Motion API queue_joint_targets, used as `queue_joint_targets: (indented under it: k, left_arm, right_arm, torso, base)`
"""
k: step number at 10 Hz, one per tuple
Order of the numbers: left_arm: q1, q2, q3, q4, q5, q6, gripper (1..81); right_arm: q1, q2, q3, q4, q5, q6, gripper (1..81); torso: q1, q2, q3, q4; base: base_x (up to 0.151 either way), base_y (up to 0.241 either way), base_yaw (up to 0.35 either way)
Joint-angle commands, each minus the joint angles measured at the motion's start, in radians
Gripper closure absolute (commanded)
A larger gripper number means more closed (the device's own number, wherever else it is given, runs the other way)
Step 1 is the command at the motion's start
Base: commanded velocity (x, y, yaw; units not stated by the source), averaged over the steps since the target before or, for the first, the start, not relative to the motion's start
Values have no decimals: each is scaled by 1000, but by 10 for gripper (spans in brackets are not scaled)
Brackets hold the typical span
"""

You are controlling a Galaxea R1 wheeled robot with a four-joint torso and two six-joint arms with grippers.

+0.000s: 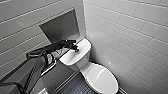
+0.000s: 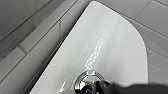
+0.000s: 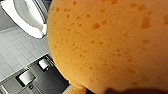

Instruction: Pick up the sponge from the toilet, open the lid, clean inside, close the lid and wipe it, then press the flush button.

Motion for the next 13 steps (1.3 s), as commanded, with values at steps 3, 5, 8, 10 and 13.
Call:
queue_joint_targets:
  k: [3, 5, 8, 10, 13]
  left_arm:
    - [-171, 8, -66, 51, 18, 6, 811]
    - [-154, 16, -64, 49, 16, 6, 811]
    - [-119, 27, -66, 48, -11, 6, 811]
    - [-93, 33, -64, 44, -14, 8, 811]
    - [-53, 100, -66, 47, -60, 6, 811]
  right_arm:
    - [-30, -4, 36, 4, -91, -5, 811]
    - [-32, -4, 35, 4, -91, -5, 811]
    - [-33, -4, 36, 4, -91, -5, 811]
    - [-32, -1, 38, 4, -91, -5, 811]
    - [-29, 7, 38, 1, -91, -3, 811]
  torso:
    - [0, 0, -30, 0]
    - [0, 0, -8, 0]
    - [0, 0, -11, 0]
    - [0, 0, -12, 0]
    - [0, 0, -12, 0]
  base:
    - [0, 0, 0]
    - [0, 0, 0]
    - [0, 0, 0]
    - [0, 0, 0]
    - [0, 0, 0]
